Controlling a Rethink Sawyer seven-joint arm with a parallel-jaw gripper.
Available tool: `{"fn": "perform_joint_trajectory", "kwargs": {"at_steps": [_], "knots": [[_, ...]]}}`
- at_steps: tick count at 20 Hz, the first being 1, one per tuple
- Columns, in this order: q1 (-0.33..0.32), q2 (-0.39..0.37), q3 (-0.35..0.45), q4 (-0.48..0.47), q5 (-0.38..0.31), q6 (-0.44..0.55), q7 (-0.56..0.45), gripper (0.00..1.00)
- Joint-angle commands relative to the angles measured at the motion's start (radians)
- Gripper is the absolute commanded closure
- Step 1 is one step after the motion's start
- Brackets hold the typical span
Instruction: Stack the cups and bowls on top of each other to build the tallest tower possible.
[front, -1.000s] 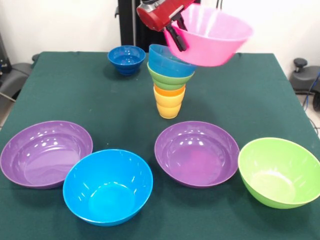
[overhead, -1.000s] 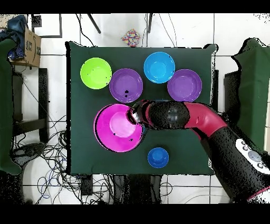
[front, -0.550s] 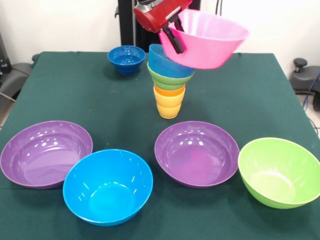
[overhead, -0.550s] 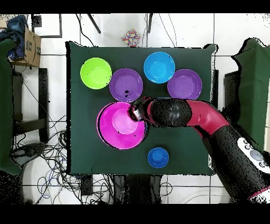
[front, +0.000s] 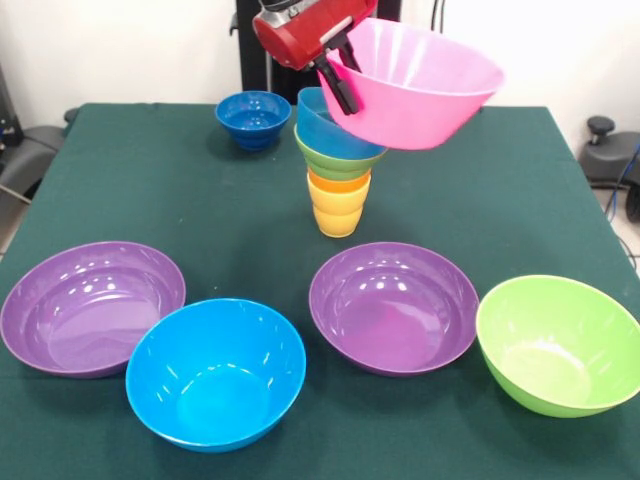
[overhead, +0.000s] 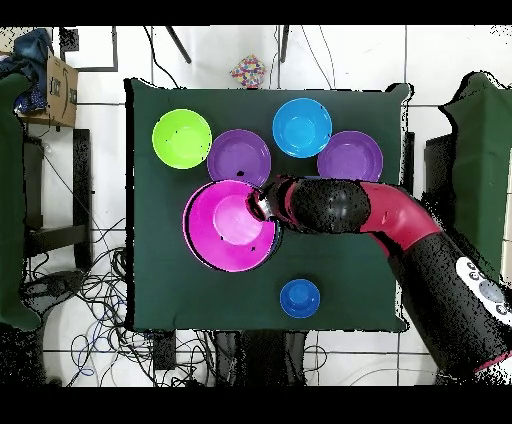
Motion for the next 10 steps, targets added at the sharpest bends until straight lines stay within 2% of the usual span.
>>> {"fn": "perform_joint_trajectory", "kwargs": {"at_steps": [1, 10], "knots": [[0.031, 0.054, -0.025, -0.063, -0.007, 0.106, -0.017, 1.00], [0.016, 0.057, -0.031, -0.068, -0.021, 0.129, -0.036, 1.00]]}}
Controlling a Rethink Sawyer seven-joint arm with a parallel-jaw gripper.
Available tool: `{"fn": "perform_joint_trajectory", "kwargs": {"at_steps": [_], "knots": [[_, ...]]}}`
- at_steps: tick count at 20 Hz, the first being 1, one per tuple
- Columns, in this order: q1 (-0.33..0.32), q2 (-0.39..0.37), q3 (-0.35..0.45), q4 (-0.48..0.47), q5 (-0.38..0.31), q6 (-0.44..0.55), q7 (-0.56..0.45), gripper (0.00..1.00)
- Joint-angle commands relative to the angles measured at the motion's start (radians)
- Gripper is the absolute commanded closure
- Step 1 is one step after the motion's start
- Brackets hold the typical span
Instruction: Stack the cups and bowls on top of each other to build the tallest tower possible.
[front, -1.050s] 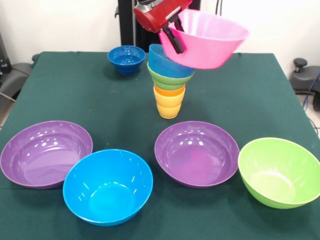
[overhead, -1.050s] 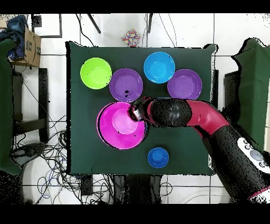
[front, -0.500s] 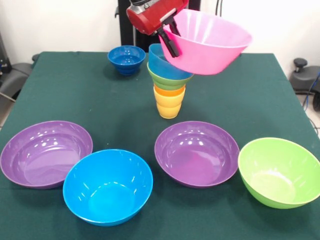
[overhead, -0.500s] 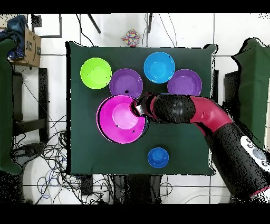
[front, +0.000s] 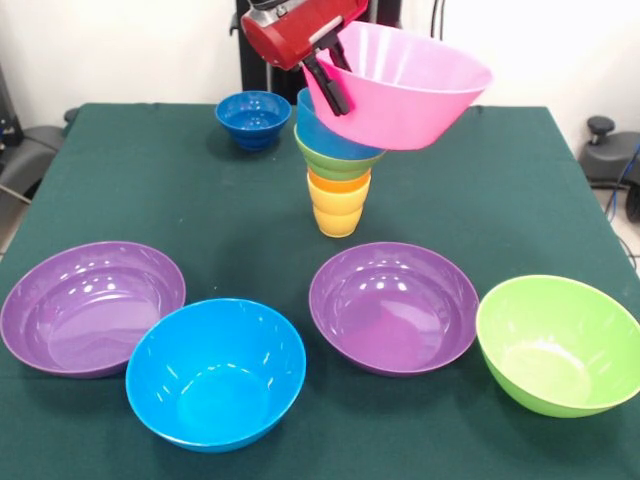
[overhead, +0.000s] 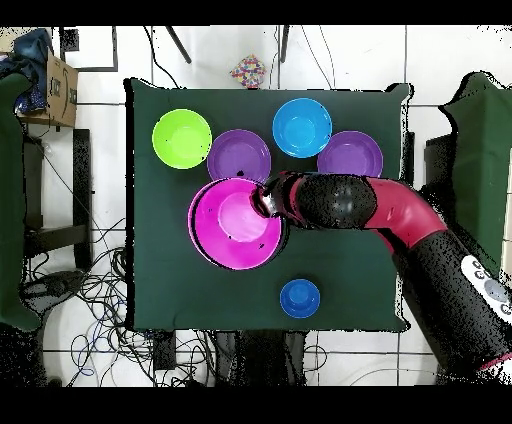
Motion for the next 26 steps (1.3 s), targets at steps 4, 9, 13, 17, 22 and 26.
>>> {"fn": "perform_joint_trajectory", "kwargs": {"at_steps": [4, 9, 13, 17, 22, 26], "knots": [[0.010, 0.046, -0.026, -0.046, -0.017, 0.138, -0.049, 1.00], [-0.005, 0.029, -0.027, -0.031, -0.023, 0.160, -0.058, 1.00], [-0.027, 0.021, -0.025, -0.002, -0.033, 0.153, -0.061, 1.00], [-0.038, 0.022, -0.027, -0.002, -0.051, 0.157, -0.073, 1.00], [-0.048, 0.040, -0.030, -0.016, -0.072, 0.154, -0.087, 1.00], [-0.055, 0.056, -0.034, -0.028, -0.089, 0.157, -0.102, 1.00]]}}
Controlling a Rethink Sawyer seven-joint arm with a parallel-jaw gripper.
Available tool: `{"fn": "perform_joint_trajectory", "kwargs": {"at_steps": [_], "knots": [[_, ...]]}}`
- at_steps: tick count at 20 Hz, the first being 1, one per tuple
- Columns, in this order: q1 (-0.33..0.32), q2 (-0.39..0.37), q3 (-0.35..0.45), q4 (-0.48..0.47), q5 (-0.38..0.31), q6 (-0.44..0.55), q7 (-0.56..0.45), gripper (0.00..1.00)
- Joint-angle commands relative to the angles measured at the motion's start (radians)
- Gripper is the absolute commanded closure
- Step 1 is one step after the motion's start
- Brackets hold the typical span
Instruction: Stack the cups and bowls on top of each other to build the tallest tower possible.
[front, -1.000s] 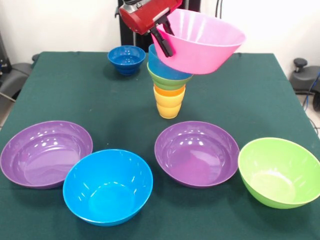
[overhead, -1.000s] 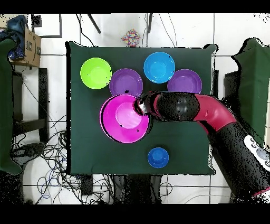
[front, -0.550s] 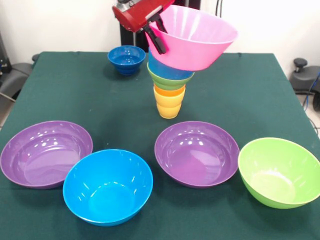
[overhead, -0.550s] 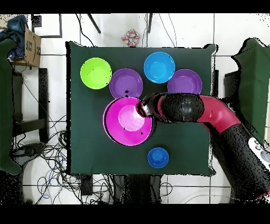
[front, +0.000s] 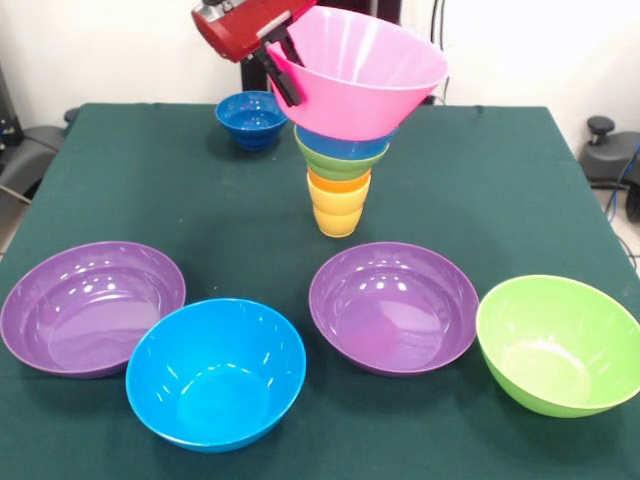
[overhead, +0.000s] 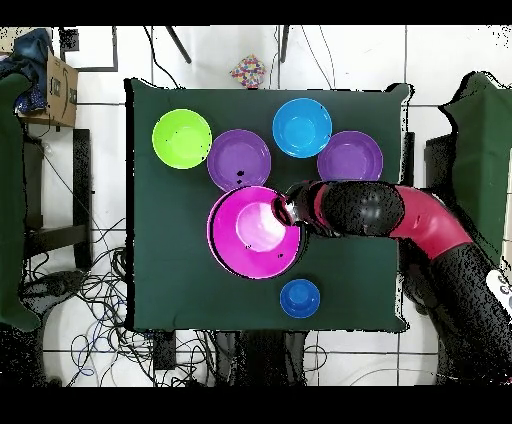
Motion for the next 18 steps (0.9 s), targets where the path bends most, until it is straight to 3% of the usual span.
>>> {"fn": "perform_joint_trajectory", "kwargs": {"at_steps": [1, 8, 18], "knots": [[0.011, 0.061, -0.030, -0.027, -0.069, 0.086, -0.102, 1.00], [0.008, 0.103, -0.037, -0.008, -0.104, 0.029, -0.093, 1.00], [0.017, 0.108, -0.037, -0.018, -0.113, 0.042, -0.077, 1.00]]}}
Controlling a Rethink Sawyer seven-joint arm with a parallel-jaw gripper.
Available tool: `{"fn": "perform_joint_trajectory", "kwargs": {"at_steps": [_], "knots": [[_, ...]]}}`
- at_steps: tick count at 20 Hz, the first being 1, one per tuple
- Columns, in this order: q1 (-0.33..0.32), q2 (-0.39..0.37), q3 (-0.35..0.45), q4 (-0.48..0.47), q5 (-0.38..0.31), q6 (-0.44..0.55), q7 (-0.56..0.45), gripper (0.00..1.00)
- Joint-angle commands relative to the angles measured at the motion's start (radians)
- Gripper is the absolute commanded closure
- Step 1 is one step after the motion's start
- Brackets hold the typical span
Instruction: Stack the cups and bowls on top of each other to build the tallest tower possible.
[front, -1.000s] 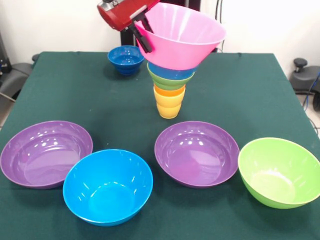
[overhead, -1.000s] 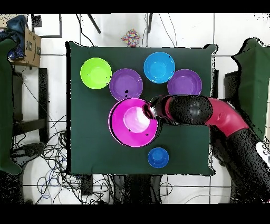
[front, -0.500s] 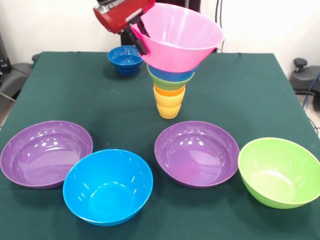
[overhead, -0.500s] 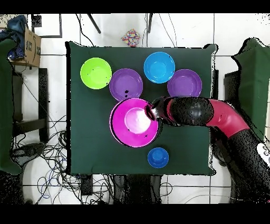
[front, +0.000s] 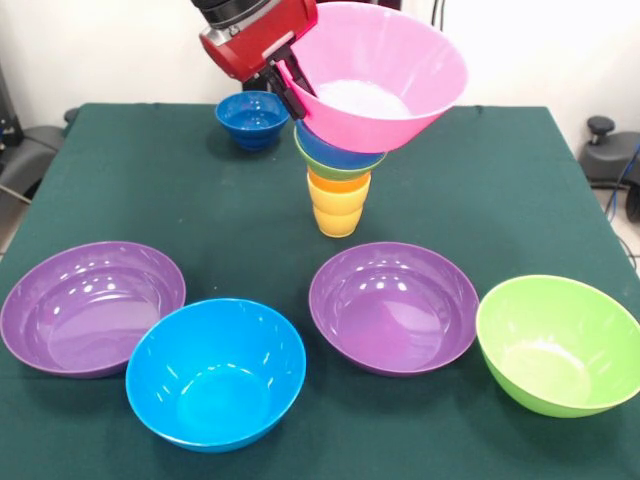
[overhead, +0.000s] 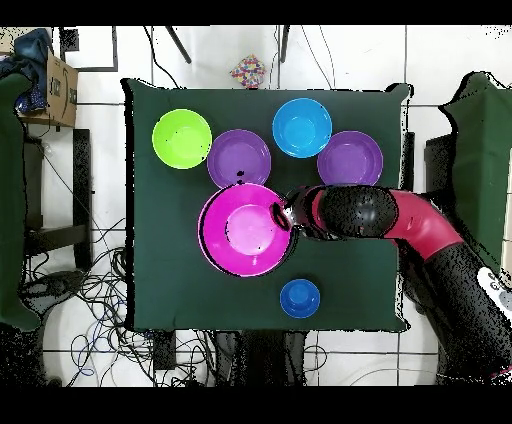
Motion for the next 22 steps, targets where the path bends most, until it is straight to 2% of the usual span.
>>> {"fn": "perform_joint_trajectory", "kwargs": {"at_steps": [1, 10, 22], "knots": [[0.022, 0.043, -0.034, -0.014, -0.077, 0.044, -0.076, 1.00], [0.019, 0.011, -0.029, 0.009, -0.081, 0.053, -0.069, 1.00], [0.026, -0.008, -0.016, -0.023, -0.058, 0.110, -0.080, 1.00]]}}
